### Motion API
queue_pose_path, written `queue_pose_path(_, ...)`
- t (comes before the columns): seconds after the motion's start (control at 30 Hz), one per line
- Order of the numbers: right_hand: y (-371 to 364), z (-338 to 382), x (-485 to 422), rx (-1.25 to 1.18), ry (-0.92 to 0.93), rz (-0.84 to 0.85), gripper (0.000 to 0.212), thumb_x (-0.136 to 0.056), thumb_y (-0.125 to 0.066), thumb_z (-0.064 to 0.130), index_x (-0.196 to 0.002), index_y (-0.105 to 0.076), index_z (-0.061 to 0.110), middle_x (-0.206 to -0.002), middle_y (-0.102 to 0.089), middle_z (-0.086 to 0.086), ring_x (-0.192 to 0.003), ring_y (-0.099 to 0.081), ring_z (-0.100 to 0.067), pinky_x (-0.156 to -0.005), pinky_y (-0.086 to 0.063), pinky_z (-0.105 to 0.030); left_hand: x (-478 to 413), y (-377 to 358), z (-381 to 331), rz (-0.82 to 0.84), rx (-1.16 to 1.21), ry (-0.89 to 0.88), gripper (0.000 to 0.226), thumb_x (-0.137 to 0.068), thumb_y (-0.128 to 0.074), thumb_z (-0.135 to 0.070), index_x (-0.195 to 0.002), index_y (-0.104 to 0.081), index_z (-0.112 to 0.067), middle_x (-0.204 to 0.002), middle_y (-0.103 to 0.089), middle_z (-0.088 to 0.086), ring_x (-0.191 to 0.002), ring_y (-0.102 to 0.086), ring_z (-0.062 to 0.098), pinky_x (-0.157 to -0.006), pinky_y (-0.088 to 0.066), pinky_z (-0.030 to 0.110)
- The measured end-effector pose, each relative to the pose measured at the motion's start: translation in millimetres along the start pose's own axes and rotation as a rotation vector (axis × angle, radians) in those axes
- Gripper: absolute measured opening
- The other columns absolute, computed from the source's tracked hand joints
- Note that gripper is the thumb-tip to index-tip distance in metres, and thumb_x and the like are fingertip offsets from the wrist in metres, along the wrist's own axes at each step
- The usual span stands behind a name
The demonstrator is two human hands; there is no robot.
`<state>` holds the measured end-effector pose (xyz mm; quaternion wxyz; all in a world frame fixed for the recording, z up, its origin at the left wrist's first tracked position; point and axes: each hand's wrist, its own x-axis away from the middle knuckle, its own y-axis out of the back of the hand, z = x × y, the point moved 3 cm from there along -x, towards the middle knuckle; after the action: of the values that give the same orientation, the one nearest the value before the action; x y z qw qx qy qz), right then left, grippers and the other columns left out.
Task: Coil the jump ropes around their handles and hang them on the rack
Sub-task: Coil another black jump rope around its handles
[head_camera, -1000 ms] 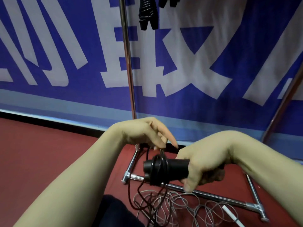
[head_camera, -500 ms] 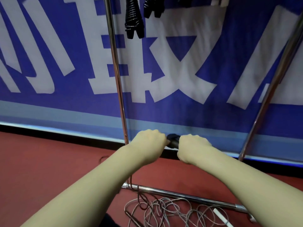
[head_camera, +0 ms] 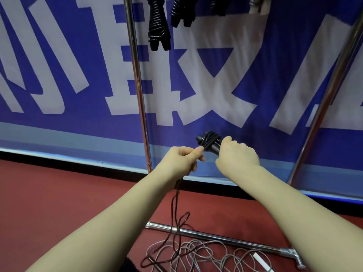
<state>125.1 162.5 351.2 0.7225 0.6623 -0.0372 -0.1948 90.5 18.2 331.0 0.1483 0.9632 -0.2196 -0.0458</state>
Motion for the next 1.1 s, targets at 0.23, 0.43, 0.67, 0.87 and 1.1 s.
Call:
queue_pose_path(0.23, 7, -1, 1, -0.215, -0.007, 0.04, 0.011, -0.087, -0.046, 0.008, -0.095, -0.038, 0.008, -0.078, -0.04, -0.002, -0.08, -0.046, -0.031, -0.066, -0.036, -0.034, 2, -5, -4, 0.032, 0.052, -0.129, 0.035, -0.103, -0.047, -0.033, -0.079, -0.056, -0.01, -0.064, -0.066, 0.001, -0.053, -0.052, 0.011, -0.054, -0.042, 0.021)
queue_pose_path(0.43, 5, 5, 0, -0.673, -0.039, 0.146, 0.012, -0.087, -0.051, 0.009, -0.079, -0.044, 0.014, -0.069, -0.047, -0.004, -0.054, -0.042, -0.02, -0.047, -0.033, -0.025, 4, 6, -12, -0.09, -0.035, -0.214, 0.034, -0.099, -0.054, -0.035, -0.087, -0.065, -0.005, -0.047, -0.045, -0.007, -0.047, -0.036, 0.008, -0.048, -0.032, 0.016)
queue_pose_path(0.67, 11, 18, 22, -1.29, 0.087, 0.691, 0.03, -0.093, -0.056, 0.006, -0.068, -0.044, 0.019, -0.051, -0.021, 0.002, -0.038, -0.017, -0.01, -0.039, -0.018, -0.018, 8, 14, -24, -0.071, 0.077, -0.309, 0.016, -0.088, -0.065, -0.045, -0.085, -0.068, -0.029, -0.059, -0.045, 0.001, -0.058, -0.04, 0.015, -0.058, -0.036, 0.025)
queue_pose_path(0.87, 20, 28, 32, -1.601, 0.268, 1.117, 0.031, -0.087, -0.056, 0.014, -0.056, -0.054, 0.02, -0.048, -0.028, 0.004, -0.031, -0.024, -0.003, -0.033, -0.019, -0.015, 11, 21, -42, -0.033, 0.203, -0.324, 0.038, -0.088, -0.068, -0.021, -0.051, -0.062, -0.024, -0.042, -0.047, -0.015, -0.039, -0.039, -0.002, -0.046, -0.031, 0.01)
queue_pose_path(1.1, 17, 34, 36, -1.859, 0.306, 1.407, 0.016, -0.085, -0.066, 0.018, -0.077, -0.054, 0.01, -0.049, -0.033, 0.003, -0.033, -0.025, -0.005, -0.031, -0.028, -0.014, 18, 31, -50, 0.056, 0.251, -0.34, 0.024, -0.077, -0.072, -0.035, -0.055, -0.068, -0.029, -0.05, -0.05, -0.007, -0.058, -0.034, 0.023, -0.047, -0.024, 0.02)
